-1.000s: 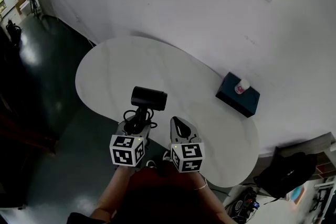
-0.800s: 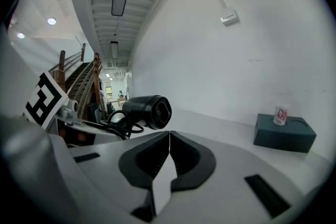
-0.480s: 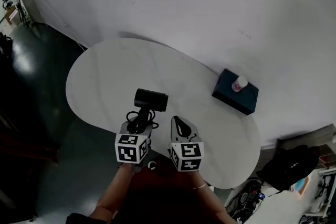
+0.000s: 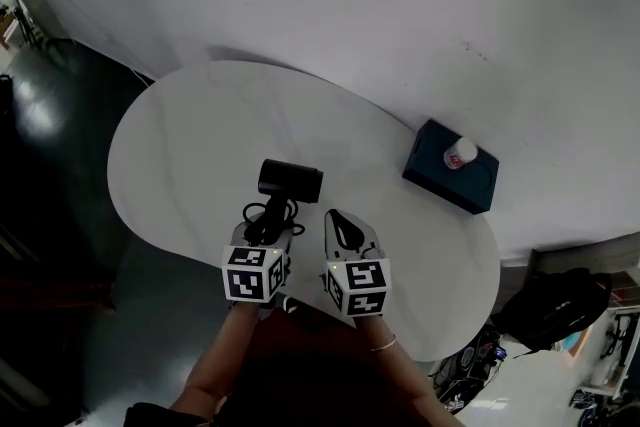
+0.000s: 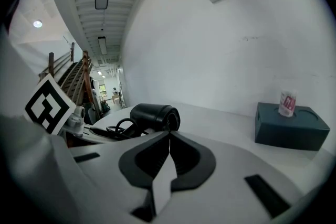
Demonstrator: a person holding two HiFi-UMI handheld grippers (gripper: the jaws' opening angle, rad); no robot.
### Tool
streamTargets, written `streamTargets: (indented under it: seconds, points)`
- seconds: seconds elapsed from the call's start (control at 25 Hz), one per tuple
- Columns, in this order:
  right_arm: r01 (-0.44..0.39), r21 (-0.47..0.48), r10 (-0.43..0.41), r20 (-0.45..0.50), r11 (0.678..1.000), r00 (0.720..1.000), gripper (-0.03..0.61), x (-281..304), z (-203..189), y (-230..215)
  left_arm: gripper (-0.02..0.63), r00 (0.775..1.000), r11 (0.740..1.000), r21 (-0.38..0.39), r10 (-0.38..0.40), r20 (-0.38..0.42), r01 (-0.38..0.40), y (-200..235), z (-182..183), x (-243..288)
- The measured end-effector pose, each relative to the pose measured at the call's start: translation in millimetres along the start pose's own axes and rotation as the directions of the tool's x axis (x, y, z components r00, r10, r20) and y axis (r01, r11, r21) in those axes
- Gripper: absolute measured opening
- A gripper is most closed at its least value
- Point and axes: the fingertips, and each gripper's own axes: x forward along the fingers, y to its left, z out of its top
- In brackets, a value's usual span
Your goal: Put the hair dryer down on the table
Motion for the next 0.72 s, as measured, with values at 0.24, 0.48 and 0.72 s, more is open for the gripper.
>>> streamTargets:
  seconds: [0.24,0.48,0.72]
  points:
    - [0.018,0.031,-0.017,-0.027,0.999,0.999,0.015,16.3,-7.3,-25.0,0.199,0.999,1.0,0.019,-0.003,-0.044,0.004,0.7,0.9,28.7]
    - [0.01,0.066,-0.006,-0.069,0.998,0.998,0.015,37.2,-22.3,-41.7,0.199,0.998,0.999,0.035,0.0,-0.06,0.003,-2.2,4.5,52.7]
    - [0.006,0.094,0.002,-0.083,0.996,0.997,0.015,53.1,-32.7,-55.5,0.199,0.999,0.999,0.047,0.002,-0.052,0.001,-7.1,15.8,70.9]
